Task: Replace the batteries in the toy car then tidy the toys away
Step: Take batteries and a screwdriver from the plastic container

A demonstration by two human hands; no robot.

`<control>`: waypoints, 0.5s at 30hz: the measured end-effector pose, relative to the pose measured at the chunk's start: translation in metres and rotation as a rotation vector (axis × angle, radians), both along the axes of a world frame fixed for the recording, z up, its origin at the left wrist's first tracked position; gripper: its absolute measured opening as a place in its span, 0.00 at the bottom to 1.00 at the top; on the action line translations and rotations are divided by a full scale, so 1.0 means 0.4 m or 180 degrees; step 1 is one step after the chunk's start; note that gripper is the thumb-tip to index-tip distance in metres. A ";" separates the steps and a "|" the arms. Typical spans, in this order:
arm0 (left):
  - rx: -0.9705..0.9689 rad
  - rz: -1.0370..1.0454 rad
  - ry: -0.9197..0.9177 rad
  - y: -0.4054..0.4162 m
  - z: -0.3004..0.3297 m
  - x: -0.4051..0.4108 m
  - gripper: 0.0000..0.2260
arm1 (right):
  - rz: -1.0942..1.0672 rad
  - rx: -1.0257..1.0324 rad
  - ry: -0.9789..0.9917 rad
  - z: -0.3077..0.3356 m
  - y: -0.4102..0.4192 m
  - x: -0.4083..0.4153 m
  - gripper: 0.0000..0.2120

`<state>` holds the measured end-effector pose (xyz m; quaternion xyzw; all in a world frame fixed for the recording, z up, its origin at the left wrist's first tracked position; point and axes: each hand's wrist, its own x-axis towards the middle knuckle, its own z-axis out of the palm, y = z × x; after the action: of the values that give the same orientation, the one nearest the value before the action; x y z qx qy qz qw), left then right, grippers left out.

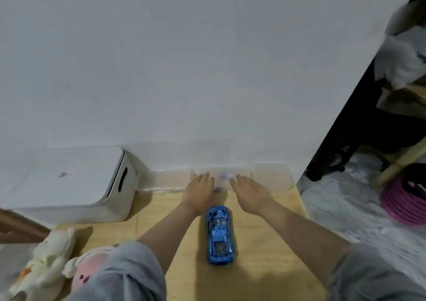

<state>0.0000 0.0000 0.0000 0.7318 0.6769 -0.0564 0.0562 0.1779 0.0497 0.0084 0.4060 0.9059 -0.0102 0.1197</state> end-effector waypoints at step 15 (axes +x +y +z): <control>-0.0223 -0.0093 0.0492 0.090 -0.065 0.014 0.24 | 0.0554 0.0316 -0.0514 -0.040 0.096 -0.031 0.31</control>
<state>0.0057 0.0360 -0.0259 0.7326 0.6661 -0.1371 0.0285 0.1654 0.0879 -0.0074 0.3308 0.9245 0.0778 0.1725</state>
